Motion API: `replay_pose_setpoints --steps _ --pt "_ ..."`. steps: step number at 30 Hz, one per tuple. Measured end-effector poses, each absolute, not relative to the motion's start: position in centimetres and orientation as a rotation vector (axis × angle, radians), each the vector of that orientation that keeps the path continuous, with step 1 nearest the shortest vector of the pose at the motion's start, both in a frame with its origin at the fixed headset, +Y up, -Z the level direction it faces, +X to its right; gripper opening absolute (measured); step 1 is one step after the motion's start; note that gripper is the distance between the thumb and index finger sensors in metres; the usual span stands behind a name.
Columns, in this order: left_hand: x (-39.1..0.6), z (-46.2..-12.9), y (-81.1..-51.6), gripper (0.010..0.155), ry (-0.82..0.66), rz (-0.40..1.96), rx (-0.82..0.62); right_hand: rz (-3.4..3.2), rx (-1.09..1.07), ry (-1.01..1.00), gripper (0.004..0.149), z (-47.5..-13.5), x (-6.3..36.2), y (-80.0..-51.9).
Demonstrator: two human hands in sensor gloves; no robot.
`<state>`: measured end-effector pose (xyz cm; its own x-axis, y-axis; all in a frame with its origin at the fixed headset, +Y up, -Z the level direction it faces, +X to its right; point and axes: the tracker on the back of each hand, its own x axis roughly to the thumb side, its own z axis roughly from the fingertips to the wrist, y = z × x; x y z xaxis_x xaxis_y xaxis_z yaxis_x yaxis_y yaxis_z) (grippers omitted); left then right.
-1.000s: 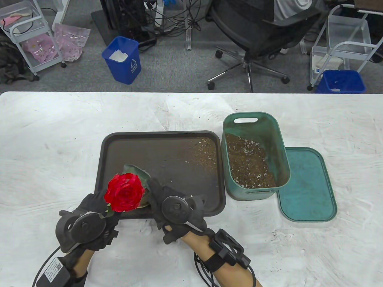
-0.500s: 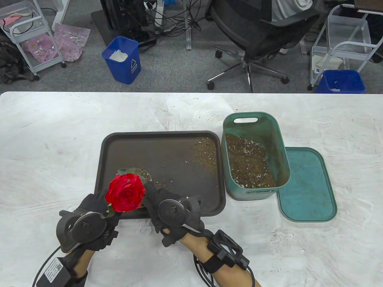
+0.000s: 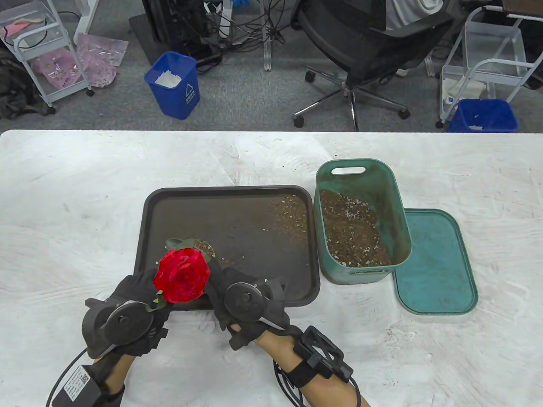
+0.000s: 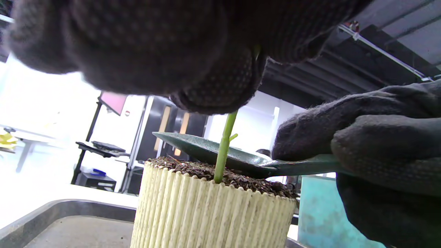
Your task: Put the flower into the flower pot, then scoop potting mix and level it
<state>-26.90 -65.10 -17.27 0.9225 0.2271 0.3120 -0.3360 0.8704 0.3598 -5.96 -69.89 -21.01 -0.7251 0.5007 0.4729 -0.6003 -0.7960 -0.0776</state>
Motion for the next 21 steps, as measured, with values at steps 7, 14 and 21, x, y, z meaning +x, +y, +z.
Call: replay_pose_setpoints --steps 7,14,21 --pt "-26.5 -17.3 -65.3 0.046 -0.272 0.267 0.397 2.439 0.572 -0.274 0.054 -21.2 -5.8 -70.0" --pt "-26.4 -17.3 -65.3 0.045 -0.279 0.256 0.410 2.429 0.569 -0.282 0.053 -21.2 -5.6 -69.7" --pt "-26.5 -17.3 -65.3 0.045 -0.273 0.267 0.409 2.509 0.506 -0.277 0.052 -21.5 -4.8 -68.9"
